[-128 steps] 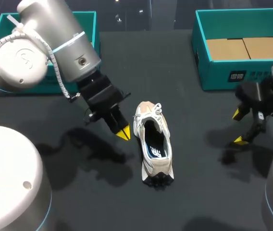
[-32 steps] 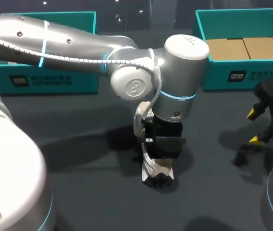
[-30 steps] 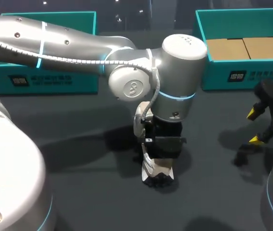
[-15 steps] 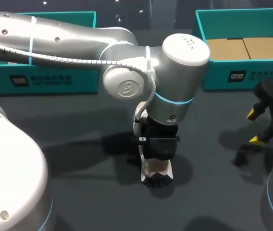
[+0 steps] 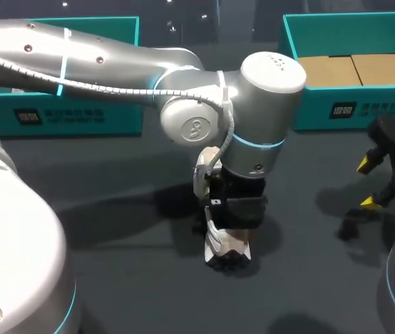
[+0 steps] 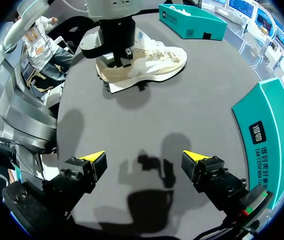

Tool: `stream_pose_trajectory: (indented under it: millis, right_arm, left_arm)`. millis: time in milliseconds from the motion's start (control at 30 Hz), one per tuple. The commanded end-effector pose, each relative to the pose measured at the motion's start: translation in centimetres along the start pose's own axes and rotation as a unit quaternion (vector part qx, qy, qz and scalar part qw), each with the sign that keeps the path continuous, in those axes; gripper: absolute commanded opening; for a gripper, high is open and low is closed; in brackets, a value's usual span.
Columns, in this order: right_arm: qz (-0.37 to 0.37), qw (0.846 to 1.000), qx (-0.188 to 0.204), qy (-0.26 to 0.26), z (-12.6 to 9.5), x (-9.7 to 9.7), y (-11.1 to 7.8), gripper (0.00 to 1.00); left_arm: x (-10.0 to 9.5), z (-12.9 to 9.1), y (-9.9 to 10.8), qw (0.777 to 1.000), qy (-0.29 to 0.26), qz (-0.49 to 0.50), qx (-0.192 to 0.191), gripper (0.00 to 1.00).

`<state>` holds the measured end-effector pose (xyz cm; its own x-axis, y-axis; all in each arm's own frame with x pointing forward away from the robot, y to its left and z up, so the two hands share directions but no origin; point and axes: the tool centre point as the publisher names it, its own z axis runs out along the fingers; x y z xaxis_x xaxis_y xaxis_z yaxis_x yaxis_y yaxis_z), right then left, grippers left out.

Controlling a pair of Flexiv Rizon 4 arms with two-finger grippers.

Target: Take the shoe out of the shoebox, open the shoe tongue, remove and reinsert the insole, then place the shoe into the shoebox

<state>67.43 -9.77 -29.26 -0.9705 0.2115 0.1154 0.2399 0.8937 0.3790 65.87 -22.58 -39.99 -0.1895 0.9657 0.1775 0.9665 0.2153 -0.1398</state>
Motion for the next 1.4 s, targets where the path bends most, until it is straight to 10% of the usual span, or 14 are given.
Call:
stream_pose_trajectory:
  millis: [33,533,1100,1400]
  right_arm:
    - [0.0,1.0,0.001,-0.002,0.0,0.2,0.0,1.0]
    - [0.0,1.0,0.001,-0.002,0.0,0.2,0.0,1.0]
    - [0.0,1.0,0.001,-0.002,0.0,0.2,0.0,1.0]
    - [0.0,1.0,0.001,-0.002,0.0,0.2,0.0,1.0]
  left_arm:
    - [0.3,0.7,0.1,0.999,-0.047,-0.003,-0.009,0.0]
    - [0.7,-6.4,-0.7,0.987,-0.134,0.005,-0.091,0.0]
    - [0.1,-5.7,1.3,0.984,-0.121,-0.001,-0.129,0.0]
    - [-0.5,-5.1,1.8,0.986,-0.112,0.018,-0.123,0.36]
